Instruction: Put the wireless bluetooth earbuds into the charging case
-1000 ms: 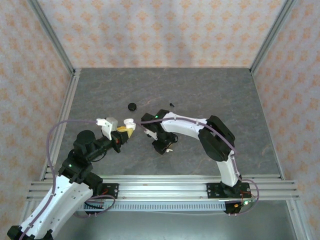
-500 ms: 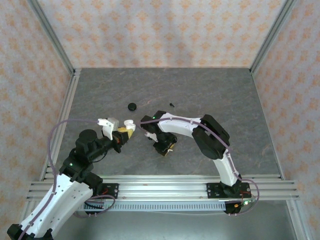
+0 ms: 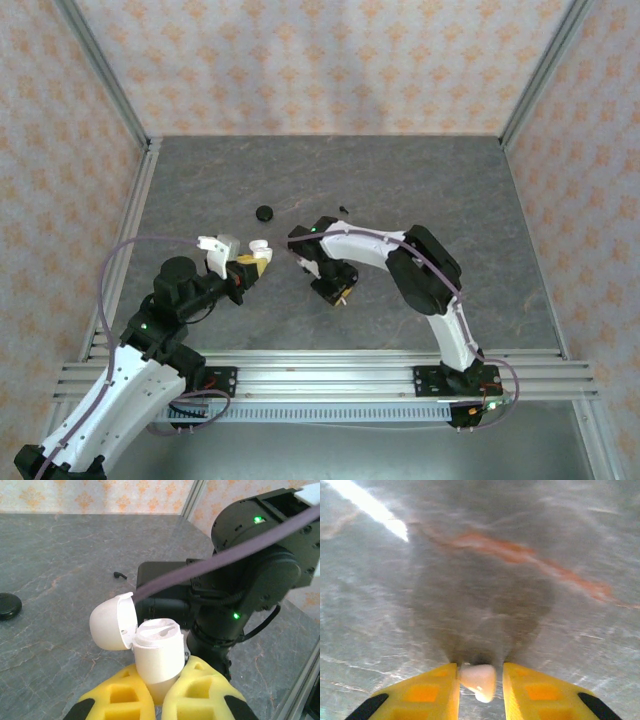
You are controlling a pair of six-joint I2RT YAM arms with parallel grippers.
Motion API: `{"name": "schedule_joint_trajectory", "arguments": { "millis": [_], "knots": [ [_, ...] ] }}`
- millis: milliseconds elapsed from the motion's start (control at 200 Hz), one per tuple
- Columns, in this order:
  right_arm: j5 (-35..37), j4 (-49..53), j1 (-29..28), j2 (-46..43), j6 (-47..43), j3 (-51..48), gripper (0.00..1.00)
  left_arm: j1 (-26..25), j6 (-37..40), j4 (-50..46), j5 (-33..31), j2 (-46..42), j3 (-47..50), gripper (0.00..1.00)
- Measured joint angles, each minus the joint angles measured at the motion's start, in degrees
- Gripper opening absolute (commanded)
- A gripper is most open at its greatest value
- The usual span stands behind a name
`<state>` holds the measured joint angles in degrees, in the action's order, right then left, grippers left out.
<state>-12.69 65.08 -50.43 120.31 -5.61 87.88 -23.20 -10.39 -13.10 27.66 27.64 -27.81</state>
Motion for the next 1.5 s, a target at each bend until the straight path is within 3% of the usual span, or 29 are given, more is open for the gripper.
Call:
{"name": "schedule_joint_trajectory", "arguments": {
  "millis": [360,530,761,1076,1501],
  "knots": [
    [-8.6,-5.4,6.6,-2.8,16.5,-4.7,0.35,0.0,0.0,0.1,0.4,1.9,0.0,0.0],
    [-9.2,-7.1,6.6,-3.8,22.3,-5.6,0.43,0.0,0.0,0.1,0.4,2.0,-0.2,0.0],
    [-7.0,-9.2,6.8,-7.8,27.7,-6.9,0.45,0.0,0.0,0.3,0.4,2.1,-0.3,0.0],
    [-5.3,-18.9,6.9,-20.0,40.8,-18.9,0.43,0.0,0.0,0.9,0.7,2.5,-0.3,0.0],
    [-5.3,-27.0,6.9,-21.0,48.1,-22.8,0.39,0.0,0.0,1.1,2.4,4.4,-0.3,0.0]
  ]
}}
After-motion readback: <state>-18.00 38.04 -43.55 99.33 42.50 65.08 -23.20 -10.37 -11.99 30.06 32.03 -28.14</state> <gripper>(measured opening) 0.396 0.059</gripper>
